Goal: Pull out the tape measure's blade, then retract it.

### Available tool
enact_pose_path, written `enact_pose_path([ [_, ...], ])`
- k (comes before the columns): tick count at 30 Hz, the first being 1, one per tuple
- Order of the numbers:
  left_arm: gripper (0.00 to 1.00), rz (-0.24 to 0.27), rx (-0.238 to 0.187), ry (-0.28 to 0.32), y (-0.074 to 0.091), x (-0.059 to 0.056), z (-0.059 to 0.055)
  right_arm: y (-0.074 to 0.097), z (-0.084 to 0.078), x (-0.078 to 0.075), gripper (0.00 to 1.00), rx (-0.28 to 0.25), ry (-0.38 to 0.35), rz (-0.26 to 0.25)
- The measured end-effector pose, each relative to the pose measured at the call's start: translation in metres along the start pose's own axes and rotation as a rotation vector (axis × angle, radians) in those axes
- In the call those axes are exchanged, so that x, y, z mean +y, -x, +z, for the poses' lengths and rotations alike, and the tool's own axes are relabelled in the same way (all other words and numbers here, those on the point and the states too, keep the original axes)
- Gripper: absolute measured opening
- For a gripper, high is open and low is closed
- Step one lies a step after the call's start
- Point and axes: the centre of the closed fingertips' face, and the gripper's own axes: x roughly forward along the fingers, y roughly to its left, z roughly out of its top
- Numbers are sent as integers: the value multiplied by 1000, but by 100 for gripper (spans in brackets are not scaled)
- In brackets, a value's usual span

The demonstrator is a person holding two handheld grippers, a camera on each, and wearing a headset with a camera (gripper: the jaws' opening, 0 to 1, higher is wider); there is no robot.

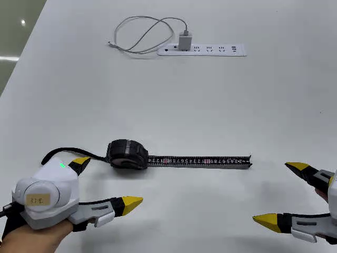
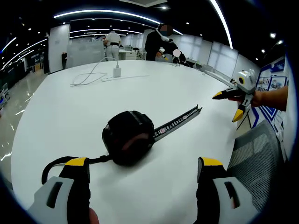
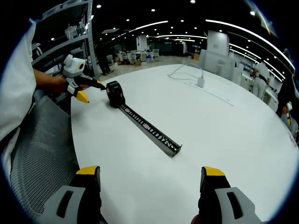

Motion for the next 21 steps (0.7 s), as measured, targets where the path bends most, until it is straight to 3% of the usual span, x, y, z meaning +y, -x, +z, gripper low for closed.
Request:
enact_pose_path([
  [21, 90, -30, -24, 46, -24, -8, 12, -4, -3, -5, 86, 4, -15, 5],
])
